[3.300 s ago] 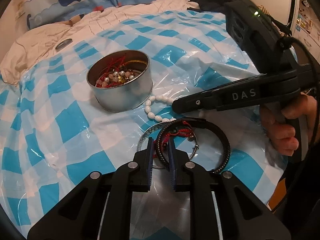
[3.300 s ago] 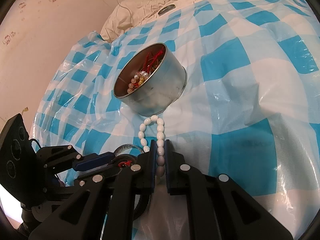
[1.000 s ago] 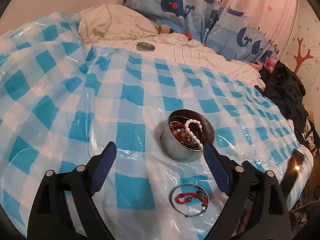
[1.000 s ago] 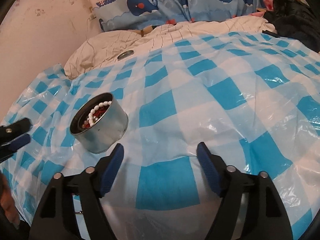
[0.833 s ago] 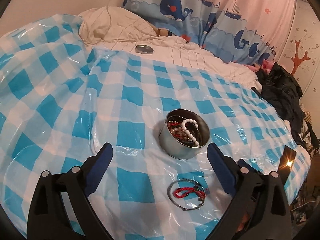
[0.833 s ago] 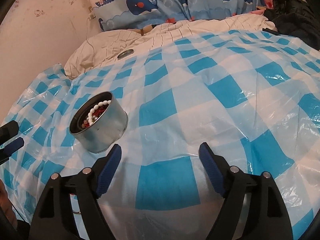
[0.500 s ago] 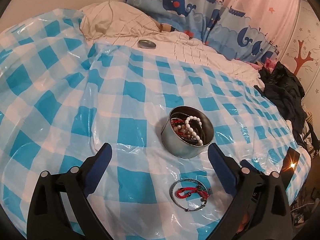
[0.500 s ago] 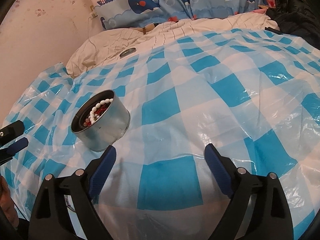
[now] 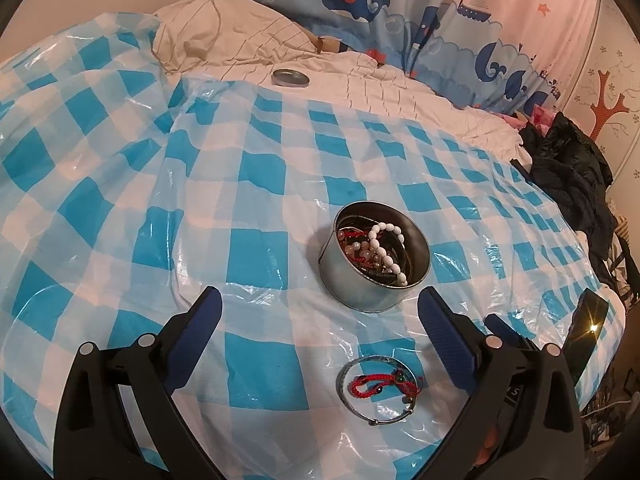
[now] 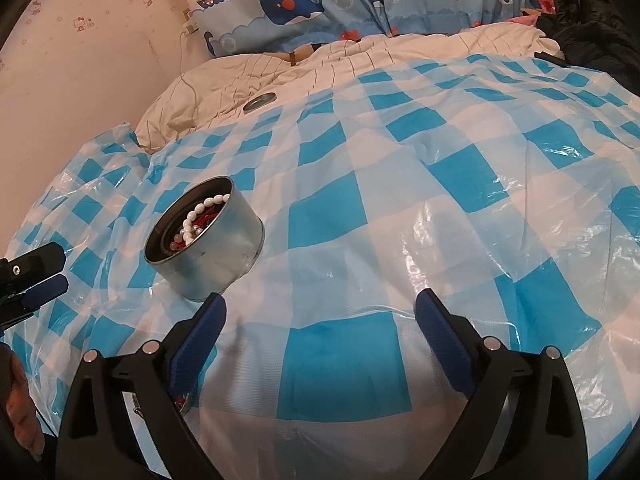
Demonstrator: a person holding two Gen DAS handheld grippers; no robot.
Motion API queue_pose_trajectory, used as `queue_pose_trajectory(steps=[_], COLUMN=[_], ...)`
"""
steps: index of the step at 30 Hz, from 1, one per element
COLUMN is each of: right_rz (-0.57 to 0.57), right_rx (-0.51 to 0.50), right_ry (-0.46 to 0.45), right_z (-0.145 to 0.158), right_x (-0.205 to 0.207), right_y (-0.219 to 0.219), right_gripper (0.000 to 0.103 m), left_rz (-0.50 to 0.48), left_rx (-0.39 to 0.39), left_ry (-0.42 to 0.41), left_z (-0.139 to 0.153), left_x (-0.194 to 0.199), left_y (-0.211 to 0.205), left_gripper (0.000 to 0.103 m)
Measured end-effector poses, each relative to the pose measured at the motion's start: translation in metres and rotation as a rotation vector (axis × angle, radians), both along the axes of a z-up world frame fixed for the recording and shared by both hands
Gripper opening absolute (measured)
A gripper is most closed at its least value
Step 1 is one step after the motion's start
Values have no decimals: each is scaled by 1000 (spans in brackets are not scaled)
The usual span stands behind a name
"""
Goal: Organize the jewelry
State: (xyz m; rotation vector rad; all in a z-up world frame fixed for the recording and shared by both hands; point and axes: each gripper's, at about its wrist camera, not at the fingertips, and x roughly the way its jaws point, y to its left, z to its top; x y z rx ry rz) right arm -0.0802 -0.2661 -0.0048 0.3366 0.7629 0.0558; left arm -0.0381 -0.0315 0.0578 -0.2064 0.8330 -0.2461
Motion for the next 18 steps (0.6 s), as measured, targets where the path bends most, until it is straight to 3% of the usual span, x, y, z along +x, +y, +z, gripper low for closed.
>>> queue_pose_trajectory(steps=[18], right_rz=[-1], right_rx=[2], right_ry=[0], right_z=[0], right_x=[0], right_y=[0], right_gripper=[93], left_rz=[-4], left_rx=[8], left_ry=[16], left_z=[-6], left_x=[5], left_y=[-5], left_gripper=[95])
